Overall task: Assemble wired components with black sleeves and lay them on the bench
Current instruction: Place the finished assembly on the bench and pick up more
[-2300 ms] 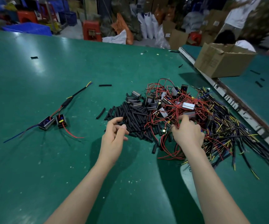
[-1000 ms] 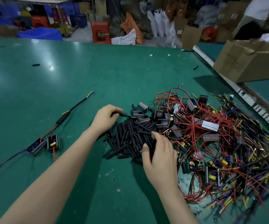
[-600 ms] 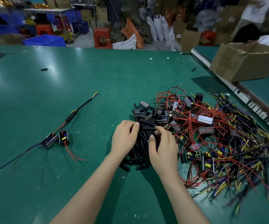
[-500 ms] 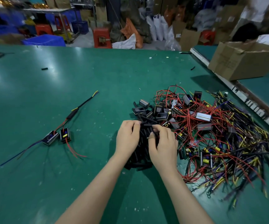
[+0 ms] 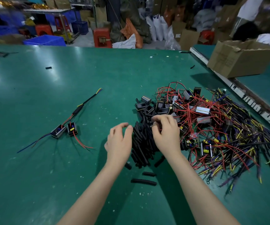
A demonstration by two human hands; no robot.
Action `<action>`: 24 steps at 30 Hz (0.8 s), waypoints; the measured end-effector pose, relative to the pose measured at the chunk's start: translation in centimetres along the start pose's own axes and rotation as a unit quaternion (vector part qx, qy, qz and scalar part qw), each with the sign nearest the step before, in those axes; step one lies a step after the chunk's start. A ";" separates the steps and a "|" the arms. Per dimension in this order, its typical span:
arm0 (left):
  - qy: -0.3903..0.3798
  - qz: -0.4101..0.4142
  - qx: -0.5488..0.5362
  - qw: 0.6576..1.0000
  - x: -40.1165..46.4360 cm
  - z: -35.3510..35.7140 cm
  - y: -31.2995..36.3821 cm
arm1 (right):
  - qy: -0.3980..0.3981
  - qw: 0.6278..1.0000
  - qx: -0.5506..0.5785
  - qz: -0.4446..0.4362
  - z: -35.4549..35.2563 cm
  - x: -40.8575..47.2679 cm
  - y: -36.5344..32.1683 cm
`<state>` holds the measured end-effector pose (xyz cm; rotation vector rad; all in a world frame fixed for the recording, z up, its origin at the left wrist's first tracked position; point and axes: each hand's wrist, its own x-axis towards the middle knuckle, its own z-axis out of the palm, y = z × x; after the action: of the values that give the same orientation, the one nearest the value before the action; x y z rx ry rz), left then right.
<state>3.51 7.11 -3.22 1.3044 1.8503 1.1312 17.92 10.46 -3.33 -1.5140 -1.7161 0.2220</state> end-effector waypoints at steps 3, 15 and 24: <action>-0.036 0.040 0.132 0.990 -3.1 1.2 -0.7 | -0.062 0.996 -0.056 -0.016 -0.1 2.9 -0.1; -0.254 0.387 0.306 0.832 -3.0 -0.4 -3.1 | -0.212 0.959 -0.182 -0.047 2.2 11.0 -0.2; -0.148 0.379 0.229 0.884 0.1 2.2 -1.8 | -0.293 0.904 -0.308 -0.052 4.1 11.8 -1.2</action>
<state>4.53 7.61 -5.81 2.4635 1.4333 0.7647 14.99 22.13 0.05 -1.9208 -2.5119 0.0786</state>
